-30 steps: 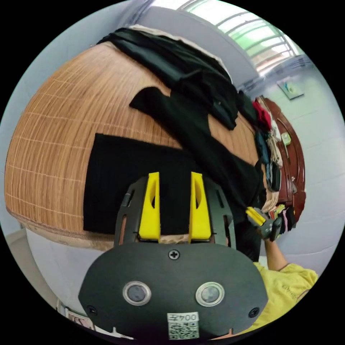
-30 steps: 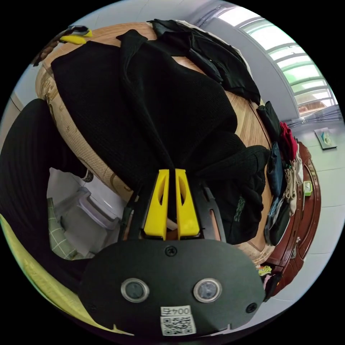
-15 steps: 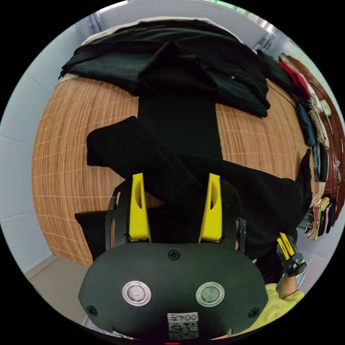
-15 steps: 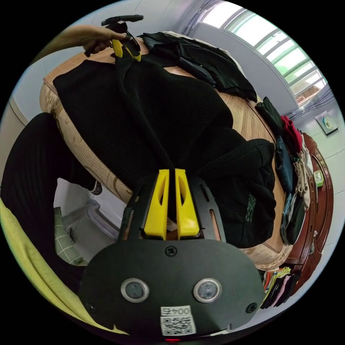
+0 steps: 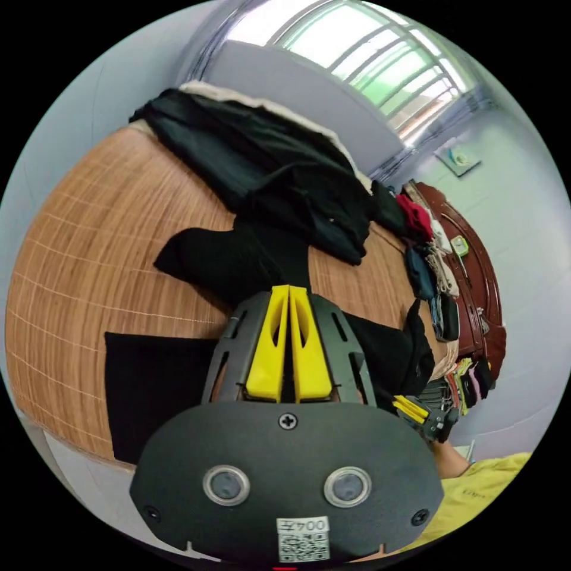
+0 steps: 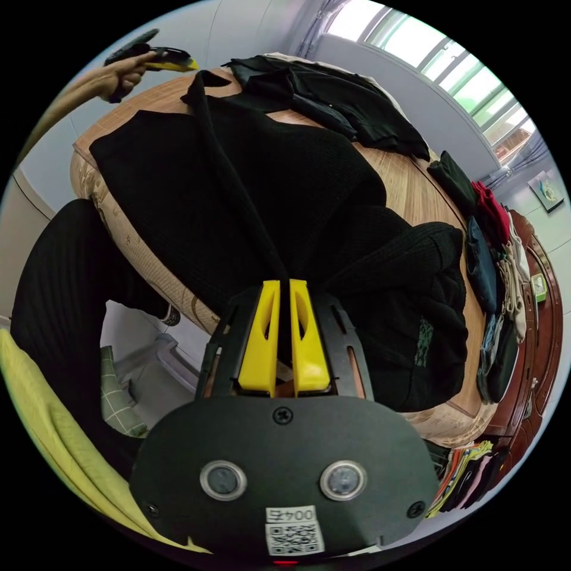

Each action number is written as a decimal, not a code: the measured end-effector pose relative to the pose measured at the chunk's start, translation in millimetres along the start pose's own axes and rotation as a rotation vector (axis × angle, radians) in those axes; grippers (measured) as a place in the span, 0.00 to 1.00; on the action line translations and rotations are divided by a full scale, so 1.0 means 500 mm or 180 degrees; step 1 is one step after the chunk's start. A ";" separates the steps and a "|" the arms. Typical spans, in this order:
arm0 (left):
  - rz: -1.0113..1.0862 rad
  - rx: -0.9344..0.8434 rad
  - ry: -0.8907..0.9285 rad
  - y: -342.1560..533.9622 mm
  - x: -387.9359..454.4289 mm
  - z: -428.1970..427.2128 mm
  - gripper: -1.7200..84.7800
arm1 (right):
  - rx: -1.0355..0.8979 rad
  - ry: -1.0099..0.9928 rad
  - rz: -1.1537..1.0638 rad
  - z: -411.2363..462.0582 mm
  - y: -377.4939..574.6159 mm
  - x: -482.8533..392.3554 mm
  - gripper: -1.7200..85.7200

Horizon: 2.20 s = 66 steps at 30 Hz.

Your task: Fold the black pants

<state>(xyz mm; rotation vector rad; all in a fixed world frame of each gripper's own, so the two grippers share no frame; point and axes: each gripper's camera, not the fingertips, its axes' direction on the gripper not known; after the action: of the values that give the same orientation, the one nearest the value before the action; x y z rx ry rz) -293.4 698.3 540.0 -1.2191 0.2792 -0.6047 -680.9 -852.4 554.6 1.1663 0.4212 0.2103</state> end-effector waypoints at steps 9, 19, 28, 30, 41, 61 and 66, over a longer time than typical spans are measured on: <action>-0.0750 0.0808 -0.0008 0.493 -0.153 -0.282 0.03 | -0.0046 0.0038 0.0016 -0.056 0.021 0.027 0.07; -0.0207 -0.0096 -0.0477 0.230 -0.010 -0.148 0.21 | -0.0143 0.0092 0.0041 -0.125 0.029 0.076 0.07; 0.0239 -0.0945 -0.1591 0.029 0.092 0.077 0.23 | -0.0046 -0.0185 0.0168 -0.191 0.042 0.173 0.07; 0.0114 -0.0970 -0.1567 0.033 0.068 0.077 0.20 | -0.0034 -0.0259 0.0195 -0.204 0.043 0.196 0.06; -0.0008 0.0472 -0.0294 0.160 0.014 -0.283 0.05 | -0.0034 -0.0330 0.0261 -0.279 0.028 0.313 0.06; -0.1062 0.1237 0.0711 0.491 -0.028 -0.382 0.03 | 0.0775 -0.1241 0.1732 -0.492 0.038 0.777 0.12; 0.0099 0.0271 0.0227 0.308 0.279 -0.155 0.02 | 0.0706 -0.0804 0.2424 -0.518 0.091 0.993 0.12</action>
<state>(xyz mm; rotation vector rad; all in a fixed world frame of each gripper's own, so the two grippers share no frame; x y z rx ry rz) -176.2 590.0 386.0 -1.1110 0.3287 -0.6278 -340.3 -430.7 406.7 1.5129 -0.2486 0.6785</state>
